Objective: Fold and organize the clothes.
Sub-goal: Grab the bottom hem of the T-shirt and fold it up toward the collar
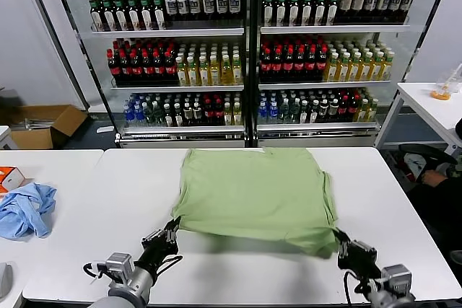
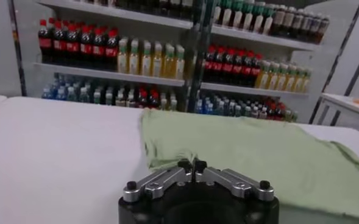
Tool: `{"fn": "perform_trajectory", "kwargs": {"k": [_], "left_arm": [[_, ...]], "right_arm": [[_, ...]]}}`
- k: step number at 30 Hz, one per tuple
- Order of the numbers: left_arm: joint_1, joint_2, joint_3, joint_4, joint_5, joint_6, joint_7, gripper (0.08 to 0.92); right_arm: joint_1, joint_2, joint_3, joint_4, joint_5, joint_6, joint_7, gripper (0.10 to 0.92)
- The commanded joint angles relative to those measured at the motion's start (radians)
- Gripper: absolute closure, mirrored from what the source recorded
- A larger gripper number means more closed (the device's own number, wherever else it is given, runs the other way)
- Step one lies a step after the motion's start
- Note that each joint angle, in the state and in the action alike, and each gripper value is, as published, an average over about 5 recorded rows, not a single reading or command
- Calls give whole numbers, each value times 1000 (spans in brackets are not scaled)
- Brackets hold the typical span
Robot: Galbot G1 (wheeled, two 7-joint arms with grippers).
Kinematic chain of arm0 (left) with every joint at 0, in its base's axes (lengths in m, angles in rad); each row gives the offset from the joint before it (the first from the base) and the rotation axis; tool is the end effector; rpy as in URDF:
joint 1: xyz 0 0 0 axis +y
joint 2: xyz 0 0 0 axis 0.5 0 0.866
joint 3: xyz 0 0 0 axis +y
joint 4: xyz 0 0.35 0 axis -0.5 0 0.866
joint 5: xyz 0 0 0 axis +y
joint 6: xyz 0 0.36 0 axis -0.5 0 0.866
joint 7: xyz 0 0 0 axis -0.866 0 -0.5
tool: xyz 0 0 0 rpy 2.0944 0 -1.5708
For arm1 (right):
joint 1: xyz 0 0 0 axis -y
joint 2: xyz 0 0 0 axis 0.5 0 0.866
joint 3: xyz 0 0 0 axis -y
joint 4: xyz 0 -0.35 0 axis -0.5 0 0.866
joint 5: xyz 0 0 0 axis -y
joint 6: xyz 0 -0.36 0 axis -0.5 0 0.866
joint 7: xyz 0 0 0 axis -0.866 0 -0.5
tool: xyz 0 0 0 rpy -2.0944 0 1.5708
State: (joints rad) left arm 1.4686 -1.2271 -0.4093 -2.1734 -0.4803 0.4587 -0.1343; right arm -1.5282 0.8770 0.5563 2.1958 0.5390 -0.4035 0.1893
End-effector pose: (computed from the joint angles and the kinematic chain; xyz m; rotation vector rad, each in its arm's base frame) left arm 0.2080 0.0173 -0.2563 -0.2959 -2.7498 0.1879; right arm 0.2119 -0.0965 -0.2246 0.2158 -2.7938 0.2509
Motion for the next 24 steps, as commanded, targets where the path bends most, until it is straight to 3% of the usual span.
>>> {"fn": "perform_trajectory", "kwargs": {"k": [1,10,24], "left_arm": [[-152,50,41,128,-46,-9,-4,906],[-288,66,94,260,-46,-10,-13,906],[-397,37,172,397,18,-19,-26,906]], "right_arm": [[251,-59,-109,-134,7,16,-1,918],[443,-80,-274,-281,-51,35,-22,918],[587,-51,-385,-414,-166,77,-51,918]]}}
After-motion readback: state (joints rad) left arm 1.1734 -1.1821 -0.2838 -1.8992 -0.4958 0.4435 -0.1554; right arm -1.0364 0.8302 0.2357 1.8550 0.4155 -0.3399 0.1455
